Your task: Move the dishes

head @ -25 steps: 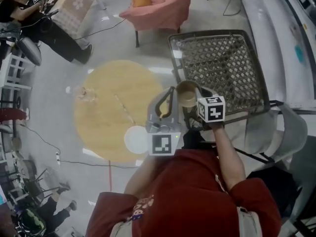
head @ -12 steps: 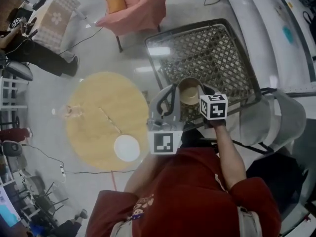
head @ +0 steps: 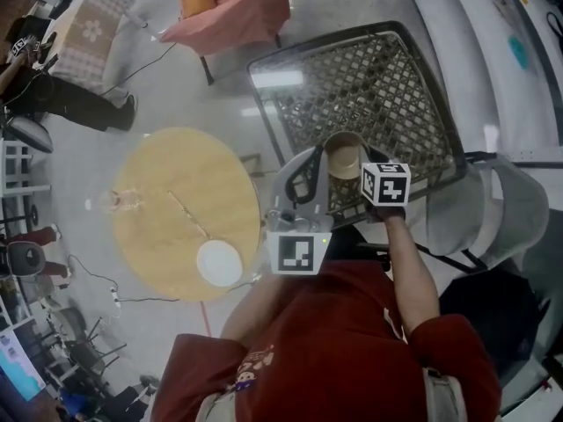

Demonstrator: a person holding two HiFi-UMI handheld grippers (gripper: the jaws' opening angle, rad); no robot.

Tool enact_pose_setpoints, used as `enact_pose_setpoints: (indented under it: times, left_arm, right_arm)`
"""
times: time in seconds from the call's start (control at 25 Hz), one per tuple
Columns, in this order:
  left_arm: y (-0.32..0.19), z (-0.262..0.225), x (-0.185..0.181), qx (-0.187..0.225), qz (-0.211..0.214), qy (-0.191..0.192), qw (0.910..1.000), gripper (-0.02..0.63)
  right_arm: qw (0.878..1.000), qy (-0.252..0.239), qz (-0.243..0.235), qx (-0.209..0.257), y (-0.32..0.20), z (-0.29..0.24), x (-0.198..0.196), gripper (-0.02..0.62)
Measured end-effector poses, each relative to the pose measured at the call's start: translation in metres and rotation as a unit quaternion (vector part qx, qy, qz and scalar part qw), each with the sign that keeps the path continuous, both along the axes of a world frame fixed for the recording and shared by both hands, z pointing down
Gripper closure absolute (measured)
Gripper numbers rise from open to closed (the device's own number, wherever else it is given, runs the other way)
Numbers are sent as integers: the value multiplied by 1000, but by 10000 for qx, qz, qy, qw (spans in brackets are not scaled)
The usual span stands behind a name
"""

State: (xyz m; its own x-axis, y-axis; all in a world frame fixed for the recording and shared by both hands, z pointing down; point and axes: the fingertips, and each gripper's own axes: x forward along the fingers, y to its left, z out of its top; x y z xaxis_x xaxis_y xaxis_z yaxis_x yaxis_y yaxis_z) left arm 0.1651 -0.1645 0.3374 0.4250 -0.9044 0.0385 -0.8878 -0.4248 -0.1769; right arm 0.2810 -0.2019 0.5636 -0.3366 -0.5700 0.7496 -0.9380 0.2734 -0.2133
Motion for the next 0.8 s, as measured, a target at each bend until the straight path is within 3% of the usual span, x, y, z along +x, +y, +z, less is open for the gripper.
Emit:
enact_pose_setpoints:
  times: [0.24,0.4,0.8]
  left_arm:
    - [-11,13,13,-221,-50,177,9996,600]
    - [-16,21,22,-253,68,-14,9997,600]
    - [-25,44,33,-571,-23,85,9983,600]
  right_arm:
    - [9998,11,94,-183,-10,28,12,580]
    - [9991,15,193,-371,-12,48,19,580]
    - [9966,-60,382,-730,-16,91,32,580]
